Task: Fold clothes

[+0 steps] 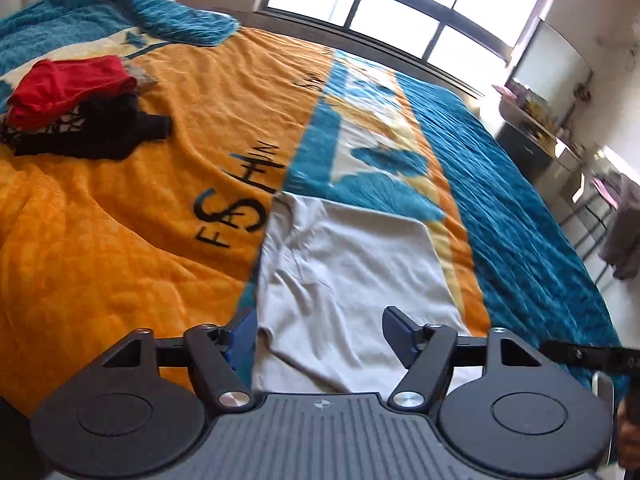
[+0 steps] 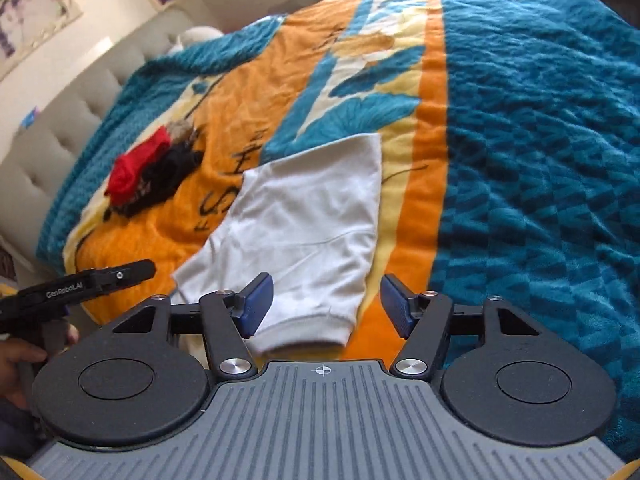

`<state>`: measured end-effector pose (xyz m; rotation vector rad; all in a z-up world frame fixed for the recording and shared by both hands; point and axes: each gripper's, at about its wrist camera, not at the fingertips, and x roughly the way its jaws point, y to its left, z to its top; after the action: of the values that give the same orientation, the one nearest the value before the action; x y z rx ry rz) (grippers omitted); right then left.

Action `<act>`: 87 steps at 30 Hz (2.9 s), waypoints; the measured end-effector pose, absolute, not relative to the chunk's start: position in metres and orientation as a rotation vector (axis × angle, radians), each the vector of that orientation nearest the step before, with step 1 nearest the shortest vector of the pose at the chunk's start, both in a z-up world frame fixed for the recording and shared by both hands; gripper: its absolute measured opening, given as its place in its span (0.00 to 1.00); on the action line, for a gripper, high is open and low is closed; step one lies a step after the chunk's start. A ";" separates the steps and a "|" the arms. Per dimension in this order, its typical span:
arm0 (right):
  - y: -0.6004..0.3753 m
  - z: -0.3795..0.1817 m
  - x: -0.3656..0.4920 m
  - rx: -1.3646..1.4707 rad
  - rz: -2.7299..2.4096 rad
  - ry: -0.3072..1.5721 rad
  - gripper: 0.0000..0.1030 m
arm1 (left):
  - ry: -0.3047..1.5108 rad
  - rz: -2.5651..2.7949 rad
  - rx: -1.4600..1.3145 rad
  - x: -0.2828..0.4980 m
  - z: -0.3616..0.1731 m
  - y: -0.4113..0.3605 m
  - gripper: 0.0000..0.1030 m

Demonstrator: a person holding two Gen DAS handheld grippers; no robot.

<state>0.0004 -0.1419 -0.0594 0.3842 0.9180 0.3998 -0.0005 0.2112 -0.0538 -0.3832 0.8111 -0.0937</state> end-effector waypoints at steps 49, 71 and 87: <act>-0.207 0.054 -0.166 0.612 0.407 0.303 0.06 | 0.283 -0.582 -0.072 -0.126 0.080 0.049 0.08; -0.469 -0.015 -0.170 0.566 -0.373 0.683 0.39 | 0.953 -0.570 -0.024 0.007 -0.068 -0.188 0.25; -0.397 -0.071 -0.203 0.323 -0.265 0.985 0.10 | 0.910 -0.746 0.334 -0.076 -0.083 -0.222 0.20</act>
<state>-0.2031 -0.3972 -0.0714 0.3231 0.9849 -0.2648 -0.0760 -0.2221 -0.0834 0.3336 0.9096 -0.7457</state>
